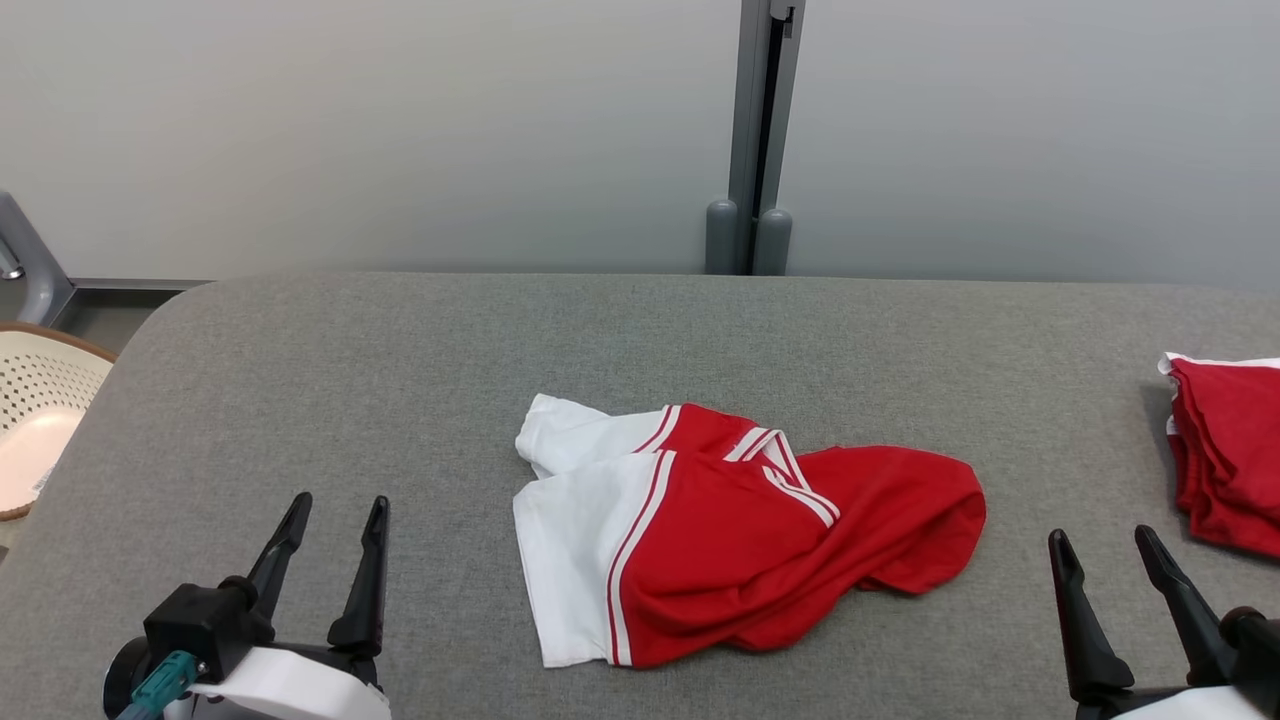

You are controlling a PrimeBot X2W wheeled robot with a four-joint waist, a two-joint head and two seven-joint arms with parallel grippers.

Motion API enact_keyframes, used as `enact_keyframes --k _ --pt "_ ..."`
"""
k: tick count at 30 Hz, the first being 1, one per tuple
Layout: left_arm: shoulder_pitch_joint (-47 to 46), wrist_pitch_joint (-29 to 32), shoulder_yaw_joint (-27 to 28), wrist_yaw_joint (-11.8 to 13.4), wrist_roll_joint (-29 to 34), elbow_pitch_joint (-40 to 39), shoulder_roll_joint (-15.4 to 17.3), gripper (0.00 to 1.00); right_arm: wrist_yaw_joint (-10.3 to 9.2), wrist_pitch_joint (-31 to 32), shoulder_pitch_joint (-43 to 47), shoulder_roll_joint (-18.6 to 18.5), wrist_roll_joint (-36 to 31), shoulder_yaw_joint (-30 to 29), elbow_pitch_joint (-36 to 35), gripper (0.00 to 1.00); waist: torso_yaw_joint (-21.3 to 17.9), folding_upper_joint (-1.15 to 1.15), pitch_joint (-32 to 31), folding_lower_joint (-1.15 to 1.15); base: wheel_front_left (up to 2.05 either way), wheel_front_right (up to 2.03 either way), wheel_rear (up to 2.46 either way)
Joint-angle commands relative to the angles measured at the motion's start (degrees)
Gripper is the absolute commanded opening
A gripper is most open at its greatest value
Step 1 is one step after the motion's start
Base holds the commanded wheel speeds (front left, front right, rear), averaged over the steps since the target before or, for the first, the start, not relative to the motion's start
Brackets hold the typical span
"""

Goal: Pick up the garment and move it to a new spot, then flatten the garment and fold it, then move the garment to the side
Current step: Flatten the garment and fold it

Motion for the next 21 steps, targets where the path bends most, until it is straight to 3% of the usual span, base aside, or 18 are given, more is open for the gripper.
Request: enact_keyframes --k 1,11,21 --pt "-0.21 0.16 0.00 0.15 -0.09 0.15 0.23 1.00 -0.01 0.15 0.19 -0.09 0.31 -0.01 -0.01 1.00 0.08 0.00 0.03 0.00 0.00 0.00 0.00" --pt "-2.27 0.18 -0.60 0.13 -0.07 -0.18 -0.34 1.00 -0.01 1.19 -1.08 -0.28 -0.30 0.90 -0.02 1.00 1.44 0.00 1.55 0.00 0.00 0.00 0.00" --pt "-10.21 -0.62 -1.72 -0.42 1.75 -1.03 -3.99 1.00 -0.01 2.24 -15.95 -10.22 6.62 12.51 9.57 1.00 6.72 0.00 12.40 0.00 0.00 0.00 0.00"
